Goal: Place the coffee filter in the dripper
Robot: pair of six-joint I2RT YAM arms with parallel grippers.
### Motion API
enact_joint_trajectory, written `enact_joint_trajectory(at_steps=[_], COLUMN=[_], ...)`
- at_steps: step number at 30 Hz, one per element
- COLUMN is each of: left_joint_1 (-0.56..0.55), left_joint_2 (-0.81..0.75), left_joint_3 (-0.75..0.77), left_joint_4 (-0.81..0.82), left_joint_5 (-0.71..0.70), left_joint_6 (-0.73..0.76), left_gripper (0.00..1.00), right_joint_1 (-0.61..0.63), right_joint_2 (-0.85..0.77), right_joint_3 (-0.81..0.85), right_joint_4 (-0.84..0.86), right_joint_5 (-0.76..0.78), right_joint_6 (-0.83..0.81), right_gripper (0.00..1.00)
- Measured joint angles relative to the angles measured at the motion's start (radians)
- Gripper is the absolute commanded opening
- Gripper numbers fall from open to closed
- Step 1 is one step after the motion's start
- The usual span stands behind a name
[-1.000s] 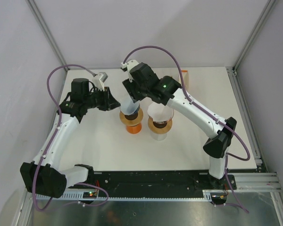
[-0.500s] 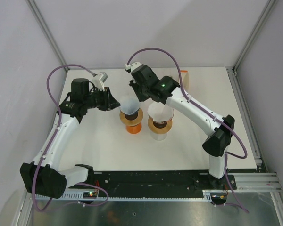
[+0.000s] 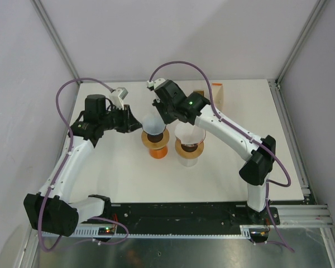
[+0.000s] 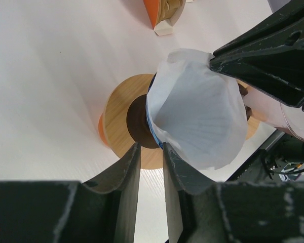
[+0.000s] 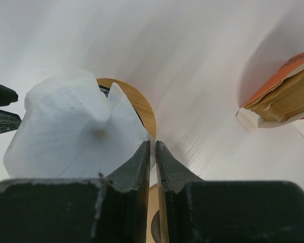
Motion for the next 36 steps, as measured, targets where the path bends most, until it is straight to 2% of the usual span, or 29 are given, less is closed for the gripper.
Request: enact_joint_trajectory(at_steps=[3, 12, 20, 25, 32, 36], left_joint_1=[0.0, 0.0, 0.0, 0.0, -0.004, -0.042], left_joint_2=[0.0, 0.0, -0.012, -0.019, -0.019, -0.019], left_joint_3=[-0.002, -0.001, 0.01, 0.03, 0.079, 0.123], left_joint_4=[0.0, 0.0, -0.005, -0.005, -0.014, -0.009], left_joint_5=[0.0, -0.01, -0.036, -0.05, -0.053, -0.057], left_joint_6=[0.002, 0.01, 0.024, 0.028, 0.035, 0.042], left_gripper=[0.28, 0.31, 0.32, 0.34, 0.44, 0.47], right_joint_1=[0.0, 0.002, 0.005, 0.005, 0.007, 0.009], right_joint_2=[0.0, 0.0, 0.002, 0.002, 0.013, 0.034], right_joint_3=[0.0, 0.002, 0.038, 0.062, 0.071, 0.072], right_joint_4=[0.001, -0.001, -0.006, -0.01, -0.018, -0.019], right_joint_5=[0.0, -0.002, -0.002, -0.002, -0.004, -0.008], right_joint_6=[0.0, -0.002, -0.013, -0.021, -0.023, -0.023], right_gripper=[0.15, 0.32, 0.41, 0.39, 0.26, 0.21])
